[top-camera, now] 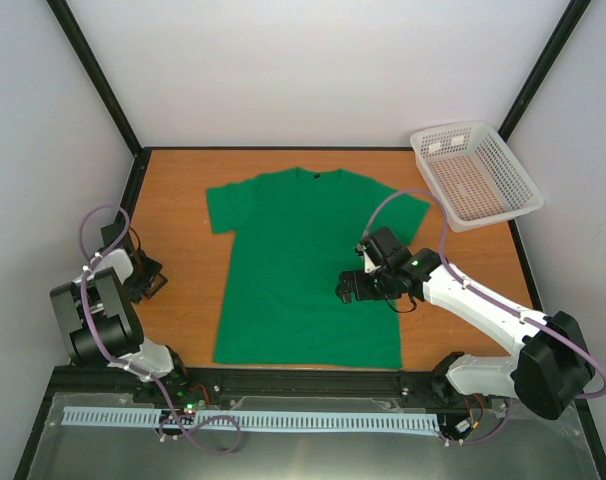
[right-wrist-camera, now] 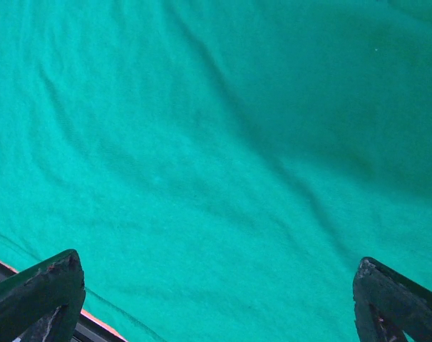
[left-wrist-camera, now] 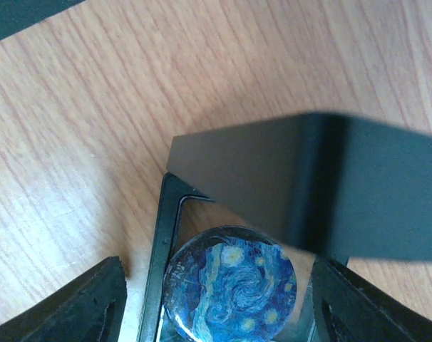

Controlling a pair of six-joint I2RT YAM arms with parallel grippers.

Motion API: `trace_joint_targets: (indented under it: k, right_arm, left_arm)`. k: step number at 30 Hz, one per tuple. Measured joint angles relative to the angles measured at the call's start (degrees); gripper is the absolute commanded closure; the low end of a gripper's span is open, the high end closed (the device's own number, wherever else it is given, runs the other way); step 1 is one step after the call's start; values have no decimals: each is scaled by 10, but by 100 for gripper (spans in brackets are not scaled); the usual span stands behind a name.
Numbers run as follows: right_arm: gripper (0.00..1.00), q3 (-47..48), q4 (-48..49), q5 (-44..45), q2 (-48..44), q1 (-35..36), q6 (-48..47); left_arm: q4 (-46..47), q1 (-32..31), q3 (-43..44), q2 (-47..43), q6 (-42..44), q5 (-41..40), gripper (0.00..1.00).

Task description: Pin the brooch onto the clothing

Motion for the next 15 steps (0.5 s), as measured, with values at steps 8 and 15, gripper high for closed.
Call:
trace_joint_targets:
  k: [8,15]
  right_arm:
    - [0,-2,8,-2,4,0,0]
    - [0,-11,12,-3,5,0,2]
  left_arm:
    - [-2,-3,2,9,0,-10,33]
    - [-5,-4,8,13,0,-18,45]
